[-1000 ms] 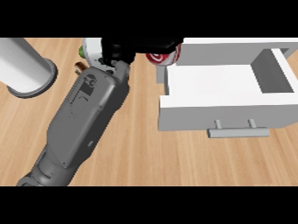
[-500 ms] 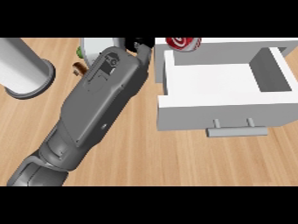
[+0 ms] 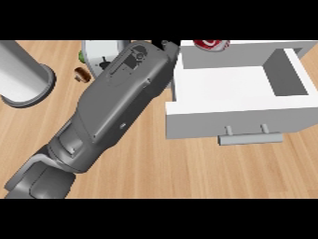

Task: Pick up the can, place it into the drawer and close the drawer

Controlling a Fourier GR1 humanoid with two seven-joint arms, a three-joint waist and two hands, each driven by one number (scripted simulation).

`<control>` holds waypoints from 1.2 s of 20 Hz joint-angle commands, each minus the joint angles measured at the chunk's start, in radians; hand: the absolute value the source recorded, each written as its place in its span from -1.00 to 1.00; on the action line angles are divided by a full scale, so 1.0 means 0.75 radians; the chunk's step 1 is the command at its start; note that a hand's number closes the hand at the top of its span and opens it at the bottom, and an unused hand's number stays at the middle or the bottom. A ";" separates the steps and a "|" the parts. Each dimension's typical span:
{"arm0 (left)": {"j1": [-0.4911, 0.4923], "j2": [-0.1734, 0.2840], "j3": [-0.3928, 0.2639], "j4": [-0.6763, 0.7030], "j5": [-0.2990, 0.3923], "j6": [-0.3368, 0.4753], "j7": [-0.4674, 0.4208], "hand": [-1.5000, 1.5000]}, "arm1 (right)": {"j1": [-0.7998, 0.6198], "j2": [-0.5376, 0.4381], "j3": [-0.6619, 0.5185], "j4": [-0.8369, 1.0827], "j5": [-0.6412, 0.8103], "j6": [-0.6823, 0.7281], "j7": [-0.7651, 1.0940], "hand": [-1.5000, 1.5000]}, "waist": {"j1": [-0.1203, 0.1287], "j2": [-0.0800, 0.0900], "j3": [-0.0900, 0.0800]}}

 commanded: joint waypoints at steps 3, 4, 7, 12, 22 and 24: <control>-0.035 0.000 -0.171 0.093 0.155 0.078 -0.065 1.00 | 0.019 -0.017 -0.025 -0.033 -0.055 0.012 0.028 -1.00 | -0.030 0.000 0.001; -0.099 0.000 -0.124 0.156 0.181 0.056 -0.058 1.00 | 0.012 0.005 0.000 0.038 -0.029 0.060 -0.017 -1.00 | -0.035 0.006 0.002; -0.035 0.000 -0.176 0.144 0.218 0.054 -0.123 1.00 | 0.022 -0.048 -0.067 -0.009 -0.104 0.019 0.037 -1.00 | -0.016 -0.001 0.000; -0.107 0.000 -0.262 0.224 0.309 0.090 -0.081 1.00 | 0.000 -0.008 -0.011 -0.053 -0.035 0.003 0.054 -1.00 | -0.029 0.004 0.001; -0.083 0.000 -0.392 0.344 0.407 0.157 -0.175 -1.00 | -0.069 -0.029 0.014 0.001 -0.026 0.011 0.047 -1.00 | -0.056 0.016 0.002; -0.095 0.000 -0.423 0.310 0.439 0.208 -0.163 -1.00 | -0.035 -0.007 0.017 -0.030 -0.024 0.010 0.063 -1.00 | -0.059 0.012 0.001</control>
